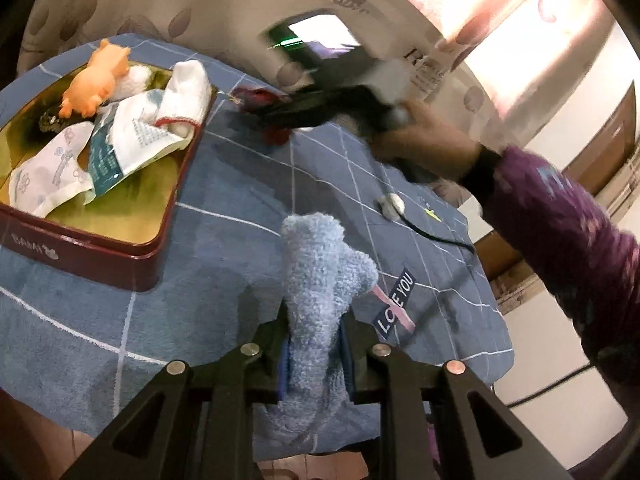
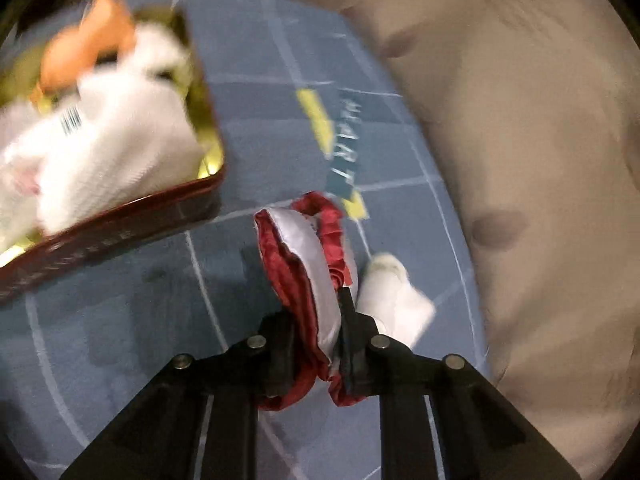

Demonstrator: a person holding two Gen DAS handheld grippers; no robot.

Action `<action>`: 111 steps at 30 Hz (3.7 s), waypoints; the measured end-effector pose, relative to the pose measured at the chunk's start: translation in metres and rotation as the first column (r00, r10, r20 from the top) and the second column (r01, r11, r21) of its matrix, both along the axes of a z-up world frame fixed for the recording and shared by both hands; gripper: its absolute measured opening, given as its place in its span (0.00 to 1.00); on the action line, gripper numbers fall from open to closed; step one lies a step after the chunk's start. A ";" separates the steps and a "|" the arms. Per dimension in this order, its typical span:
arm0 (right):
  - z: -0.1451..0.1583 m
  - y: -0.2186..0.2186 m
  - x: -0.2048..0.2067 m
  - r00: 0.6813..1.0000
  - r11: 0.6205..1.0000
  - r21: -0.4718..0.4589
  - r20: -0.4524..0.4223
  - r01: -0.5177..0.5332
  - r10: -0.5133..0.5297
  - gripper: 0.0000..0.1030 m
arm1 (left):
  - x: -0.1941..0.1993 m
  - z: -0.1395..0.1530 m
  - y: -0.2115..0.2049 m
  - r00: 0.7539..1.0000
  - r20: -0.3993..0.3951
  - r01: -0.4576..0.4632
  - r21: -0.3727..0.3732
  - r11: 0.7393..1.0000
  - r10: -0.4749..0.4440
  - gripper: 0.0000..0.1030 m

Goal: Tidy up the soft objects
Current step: 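Lower the blue sock into the tin while the right gripper lifts the red cloth, then carry the red-white cloth into the tin and release it with the right gripper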

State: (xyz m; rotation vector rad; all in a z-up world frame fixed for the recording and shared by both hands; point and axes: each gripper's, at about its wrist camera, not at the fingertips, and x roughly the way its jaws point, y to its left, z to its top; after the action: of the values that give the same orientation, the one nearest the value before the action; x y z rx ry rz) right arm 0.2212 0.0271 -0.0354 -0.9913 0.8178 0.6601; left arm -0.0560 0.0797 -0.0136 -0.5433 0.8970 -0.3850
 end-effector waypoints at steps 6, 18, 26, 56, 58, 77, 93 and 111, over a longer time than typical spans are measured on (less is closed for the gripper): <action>0.046 -0.098 -0.044 0.978 0.921 0.342 -0.153 0.188 -0.142 0.15 | -0.004 0.000 -0.004 1.000 0.007 0.000 0.012 1.000 -0.001 0.19; 0.012 -0.231 -0.166 0.853 0.568 0.642 -0.451 0.515 -0.263 0.15 | -0.021 0.011 -0.031 0.997 0.065 0.032 0.087 0.996 -0.037 0.19; -0.023 -0.250 -0.165 0.821 0.517 0.643 -0.498 0.565 -0.279 0.15 | -0.034 0.054 -0.002 0.994 0.105 -0.024 0.027 0.999 0.021 0.19; -0.030 -0.253 -0.168 0.826 0.485 0.672 -0.498 0.560 -0.263 0.18 | 0.071 0.018 0.110 0.957 0.025 -0.291 0.083 0.953 0.290 0.21; -0.030 -0.253 -0.168 0.825 0.485 0.671 -0.499 0.561 -0.264 0.18 | 0.071 0.011 0.112 0.956 0.016 -0.294 0.089 0.952 0.293 0.22; -0.031 -0.251 -0.167 0.827 0.504 0.659 -0.489 0.559 -0.277 0.20 | 0.024 0.037 0.108 0.883 0.112 -0.469 0.273 0.840 0.456 0.69; -0.027 -0.257 -0.161 0.794 0.472 0.644 -0.545 0.602 -0.270 0.20 | -0.074 0.030 0.101 0.857 0.081 -0.498 0.381 0.779 0.509 0.73; 0.087 -0.066 -0.189 0.850 0.529 0.773 -0.500 0.351 0.167 0.20 | -0.081 0.048 0.104 0.847 0.153 -0.522 0.416 0.745 0.509 0.73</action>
State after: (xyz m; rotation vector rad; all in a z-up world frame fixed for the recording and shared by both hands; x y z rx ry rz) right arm 0.0322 -0.0387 0.0512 0.1869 0.8544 1.1155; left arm -0.1368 0.1841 0.0342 -0.3366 0.7332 0.3224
